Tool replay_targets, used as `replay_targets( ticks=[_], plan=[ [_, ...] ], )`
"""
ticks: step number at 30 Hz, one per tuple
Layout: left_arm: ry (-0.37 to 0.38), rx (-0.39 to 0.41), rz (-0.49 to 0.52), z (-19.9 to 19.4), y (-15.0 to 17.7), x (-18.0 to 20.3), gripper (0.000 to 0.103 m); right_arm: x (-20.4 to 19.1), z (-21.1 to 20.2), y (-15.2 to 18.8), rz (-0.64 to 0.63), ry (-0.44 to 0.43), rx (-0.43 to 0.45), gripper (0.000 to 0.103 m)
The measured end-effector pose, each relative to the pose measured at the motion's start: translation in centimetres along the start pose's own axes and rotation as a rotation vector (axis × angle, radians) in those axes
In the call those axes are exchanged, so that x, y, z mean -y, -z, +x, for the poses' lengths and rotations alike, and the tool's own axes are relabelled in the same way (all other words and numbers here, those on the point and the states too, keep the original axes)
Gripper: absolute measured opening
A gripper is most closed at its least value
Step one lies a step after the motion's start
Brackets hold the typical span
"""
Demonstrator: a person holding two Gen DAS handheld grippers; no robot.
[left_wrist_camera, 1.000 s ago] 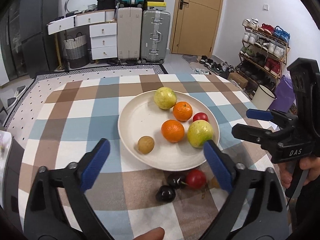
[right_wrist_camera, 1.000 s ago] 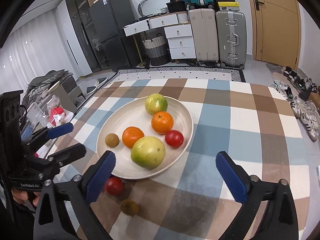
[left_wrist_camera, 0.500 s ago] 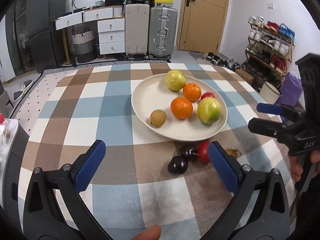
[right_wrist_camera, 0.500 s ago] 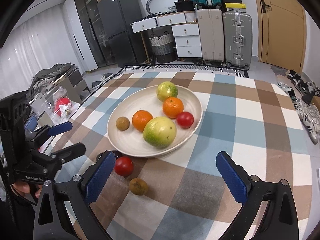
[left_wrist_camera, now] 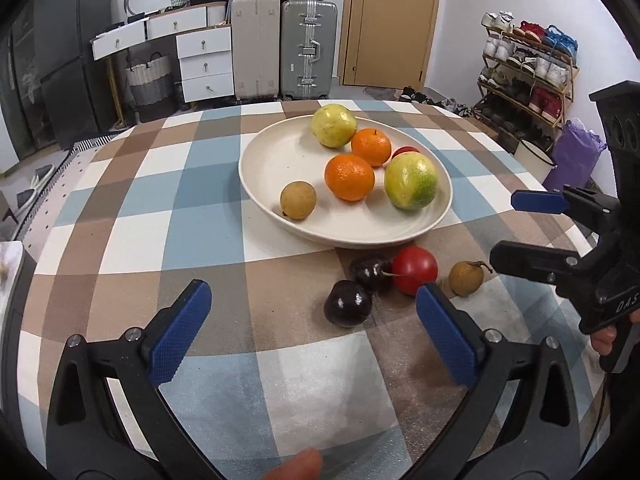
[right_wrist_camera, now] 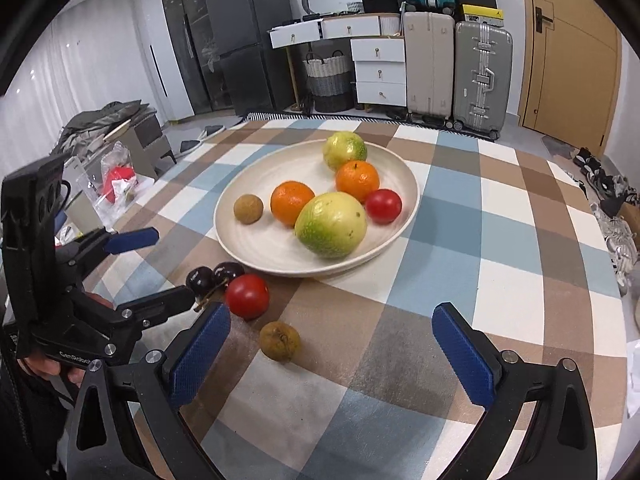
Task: Organize fruits
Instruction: 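Withdraw both grippers from the plate toward the remaining fruits, then grasp a dark plum with the left gripper while the right grasps the brown fruit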
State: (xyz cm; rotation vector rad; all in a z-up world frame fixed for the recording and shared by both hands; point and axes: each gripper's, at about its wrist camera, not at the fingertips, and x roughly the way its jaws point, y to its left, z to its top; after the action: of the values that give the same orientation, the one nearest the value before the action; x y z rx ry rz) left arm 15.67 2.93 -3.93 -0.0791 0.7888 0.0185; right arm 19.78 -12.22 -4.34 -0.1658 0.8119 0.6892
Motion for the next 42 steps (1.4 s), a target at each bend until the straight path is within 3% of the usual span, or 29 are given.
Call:
replay_targets(
  ticks=[8, 16, 23, 27, 30, 36, 38, 42],
  plan=[
    [-0.006, -0.010, -0.033, 0.2, 0.1, -0.8, 0.102, -0.1, 1.9, 1.0, -0.006, 0.001, -0.085, 0.102],
    [0.017, -0.044, -0.046, 0.6, 0.4, -1.2, 0.102, -1.0, 2.7, 1.6, -0.045, -0.008, -0.113, 0.101],
    [0.021, -0.070, -0.063, 1.2, 0.4, -1.4, 0.101, -2.3, 3.1, 2.0, -0.110, 0.007, -0.129, 0.084],
    [0.039, -0.092, -0.051, 1.6, 0.4, -1.2, 0.087, -2.5, 3.0, 2.0, -0.117, -0.001, -0.124, 0.078],
    [0.062, -0.101, -0.025, 1.8, 0.4, -0.7, 0.084, -2.5, 3.0, 2.0, -0.120, -0.001, -0.121, 0.074],
    [0.103, -0.120, 0.031, 2.2, 0.5, 0.6, 0.063, -2.6, 2.8, 1.9, -0.117, -0.014, -0.114, 0.067],
    [0.117, -0.118, 0.037, 2.1, 0.5, 0.8, 0.061, -2.6, 2.6, 1.8, -0.115, -0.030, -0.097, 0.061],
    [0.136, -0.117, 0.035, 2.0, 0.6, 0.7, 0.053, -2.7, 2.3, 1.7, -0.110, -0.061, -0.085, 0.059]
  ],
)
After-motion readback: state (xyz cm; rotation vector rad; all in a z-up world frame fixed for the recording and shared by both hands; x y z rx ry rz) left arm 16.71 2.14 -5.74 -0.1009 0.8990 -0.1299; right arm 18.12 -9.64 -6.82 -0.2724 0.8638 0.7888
